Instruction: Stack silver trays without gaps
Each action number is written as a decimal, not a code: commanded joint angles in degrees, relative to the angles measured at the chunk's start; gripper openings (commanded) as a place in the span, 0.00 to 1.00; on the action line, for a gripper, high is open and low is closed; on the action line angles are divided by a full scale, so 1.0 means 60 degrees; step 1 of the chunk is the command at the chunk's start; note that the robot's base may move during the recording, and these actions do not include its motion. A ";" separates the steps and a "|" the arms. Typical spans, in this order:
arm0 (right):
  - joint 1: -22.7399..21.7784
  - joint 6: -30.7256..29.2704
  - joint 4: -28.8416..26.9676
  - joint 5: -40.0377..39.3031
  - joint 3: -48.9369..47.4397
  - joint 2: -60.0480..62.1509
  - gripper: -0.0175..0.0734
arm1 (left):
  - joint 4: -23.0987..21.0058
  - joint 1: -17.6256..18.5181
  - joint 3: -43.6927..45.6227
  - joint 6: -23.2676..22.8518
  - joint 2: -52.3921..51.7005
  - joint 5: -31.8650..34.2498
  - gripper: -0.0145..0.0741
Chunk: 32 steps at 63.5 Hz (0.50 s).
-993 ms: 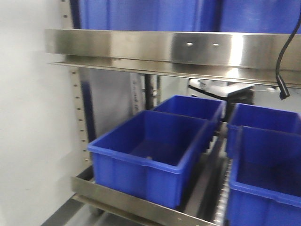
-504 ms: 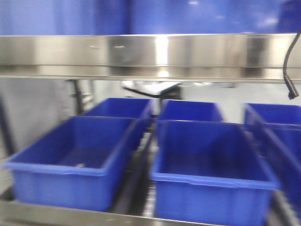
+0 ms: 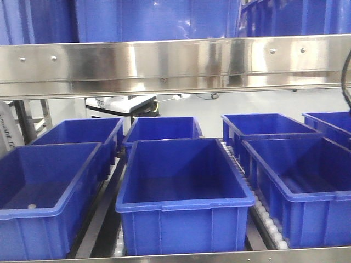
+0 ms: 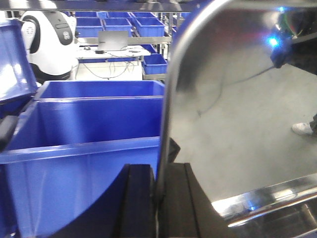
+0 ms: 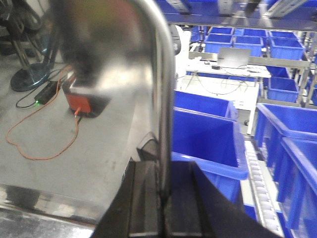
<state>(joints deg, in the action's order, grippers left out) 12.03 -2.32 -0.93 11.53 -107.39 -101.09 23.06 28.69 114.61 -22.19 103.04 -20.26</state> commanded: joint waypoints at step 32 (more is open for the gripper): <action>0.0106 -0.0066 -0.0029 -0.0561 -0.0096 0.0105 0.11 | -0.0217 0.0164 0.0097 -0.0062 -0.0150 0.0615 0.16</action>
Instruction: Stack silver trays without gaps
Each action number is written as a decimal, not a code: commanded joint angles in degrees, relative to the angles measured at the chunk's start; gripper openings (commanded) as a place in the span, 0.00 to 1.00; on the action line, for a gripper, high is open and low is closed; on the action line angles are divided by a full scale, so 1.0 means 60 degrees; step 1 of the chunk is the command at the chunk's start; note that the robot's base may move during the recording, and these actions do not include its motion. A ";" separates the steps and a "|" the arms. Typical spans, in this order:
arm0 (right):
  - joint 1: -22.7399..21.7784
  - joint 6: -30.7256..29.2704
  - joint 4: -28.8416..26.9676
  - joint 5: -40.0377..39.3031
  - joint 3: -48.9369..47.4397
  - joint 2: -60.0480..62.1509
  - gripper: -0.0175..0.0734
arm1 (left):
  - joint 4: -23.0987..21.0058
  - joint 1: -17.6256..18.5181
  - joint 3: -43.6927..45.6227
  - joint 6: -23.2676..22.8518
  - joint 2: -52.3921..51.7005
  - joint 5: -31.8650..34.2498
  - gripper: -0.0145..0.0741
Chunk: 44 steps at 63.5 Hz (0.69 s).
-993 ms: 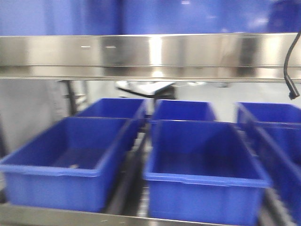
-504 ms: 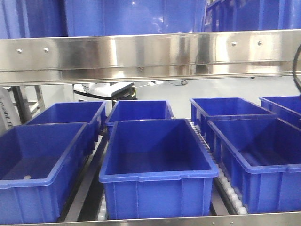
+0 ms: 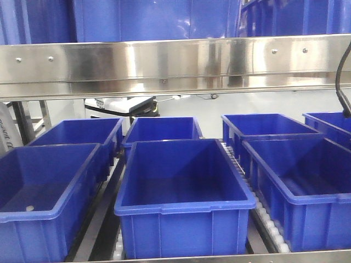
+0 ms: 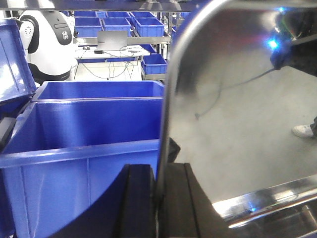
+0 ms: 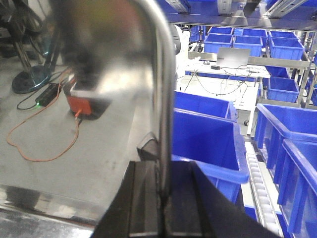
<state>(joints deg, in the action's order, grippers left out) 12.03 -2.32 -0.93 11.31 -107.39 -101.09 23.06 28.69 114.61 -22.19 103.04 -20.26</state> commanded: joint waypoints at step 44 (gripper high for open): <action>0.0106 -0.0066 -0.0029 -0.0525 -0.0096 0.0105 0.11 | -0.0217 0.0164 0.0097 -0.0062 -0.0150 0.0615 0.16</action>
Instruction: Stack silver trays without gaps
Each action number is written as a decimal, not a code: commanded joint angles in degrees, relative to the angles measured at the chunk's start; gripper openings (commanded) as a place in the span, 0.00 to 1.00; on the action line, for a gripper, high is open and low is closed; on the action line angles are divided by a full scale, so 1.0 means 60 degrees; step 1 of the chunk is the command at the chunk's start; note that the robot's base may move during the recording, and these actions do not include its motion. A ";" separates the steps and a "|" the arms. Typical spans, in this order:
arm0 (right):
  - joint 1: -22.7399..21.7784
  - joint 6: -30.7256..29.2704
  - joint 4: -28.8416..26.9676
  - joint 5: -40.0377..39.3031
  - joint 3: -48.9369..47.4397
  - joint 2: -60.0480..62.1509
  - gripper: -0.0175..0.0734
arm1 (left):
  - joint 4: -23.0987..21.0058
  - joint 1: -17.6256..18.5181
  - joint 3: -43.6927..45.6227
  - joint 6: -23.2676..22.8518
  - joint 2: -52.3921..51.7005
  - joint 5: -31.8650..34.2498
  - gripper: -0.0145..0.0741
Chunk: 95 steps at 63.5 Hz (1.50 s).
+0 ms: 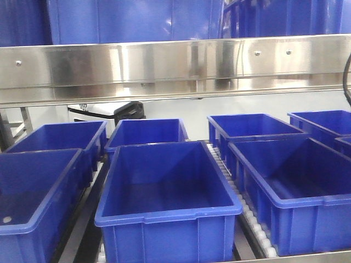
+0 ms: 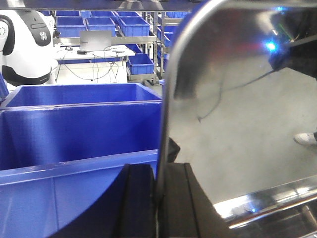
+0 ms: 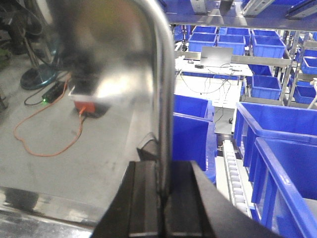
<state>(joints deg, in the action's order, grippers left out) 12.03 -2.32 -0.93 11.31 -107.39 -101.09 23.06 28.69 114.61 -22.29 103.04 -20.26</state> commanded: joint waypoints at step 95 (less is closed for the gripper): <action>0.0122 -0.0066 -0.0083 0.2502 -0.0096 -0.0183 0.11 | 0.0415 0.0164 0.0097 -0.0046 0.0498 -0.3711 0.16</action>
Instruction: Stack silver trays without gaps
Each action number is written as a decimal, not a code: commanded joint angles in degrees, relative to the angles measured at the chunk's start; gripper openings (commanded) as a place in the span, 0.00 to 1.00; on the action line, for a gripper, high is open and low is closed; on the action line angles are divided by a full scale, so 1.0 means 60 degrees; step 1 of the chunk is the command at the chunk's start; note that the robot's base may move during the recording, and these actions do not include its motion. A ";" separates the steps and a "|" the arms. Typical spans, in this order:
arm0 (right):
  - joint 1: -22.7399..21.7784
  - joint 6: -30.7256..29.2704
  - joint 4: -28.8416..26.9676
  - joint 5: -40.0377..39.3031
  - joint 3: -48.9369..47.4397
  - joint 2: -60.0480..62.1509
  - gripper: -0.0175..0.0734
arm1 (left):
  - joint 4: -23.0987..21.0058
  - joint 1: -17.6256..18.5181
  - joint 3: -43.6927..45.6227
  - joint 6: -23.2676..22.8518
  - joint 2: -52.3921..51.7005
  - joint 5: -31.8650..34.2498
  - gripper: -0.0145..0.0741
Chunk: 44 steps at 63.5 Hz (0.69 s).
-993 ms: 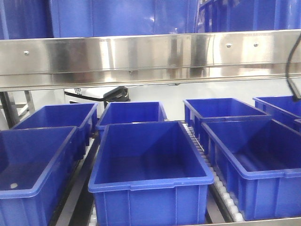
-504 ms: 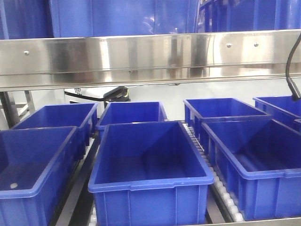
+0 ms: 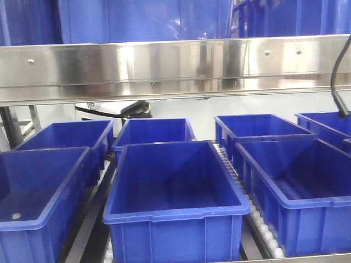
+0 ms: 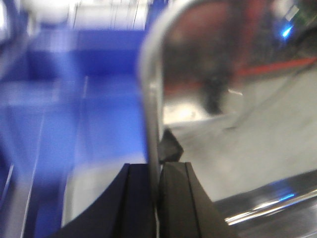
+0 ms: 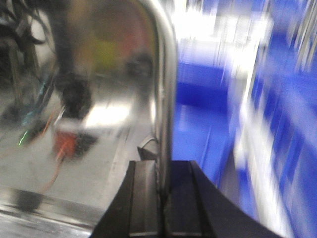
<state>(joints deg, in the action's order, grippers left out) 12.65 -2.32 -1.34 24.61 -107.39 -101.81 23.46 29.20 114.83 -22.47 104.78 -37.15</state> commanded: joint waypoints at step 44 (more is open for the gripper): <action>0.0096 -0.0066 -0.0855 0.0891 -0.0096 -0.1470 0.11 | 0.1480 -0.0252 0.0060 -0.0036 0.1544 -0.1656 0.16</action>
<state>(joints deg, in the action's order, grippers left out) 13.07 -1.99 -7.00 33.64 -107.39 -111.17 28.80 28.71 114.97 -23.75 113.57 -46.55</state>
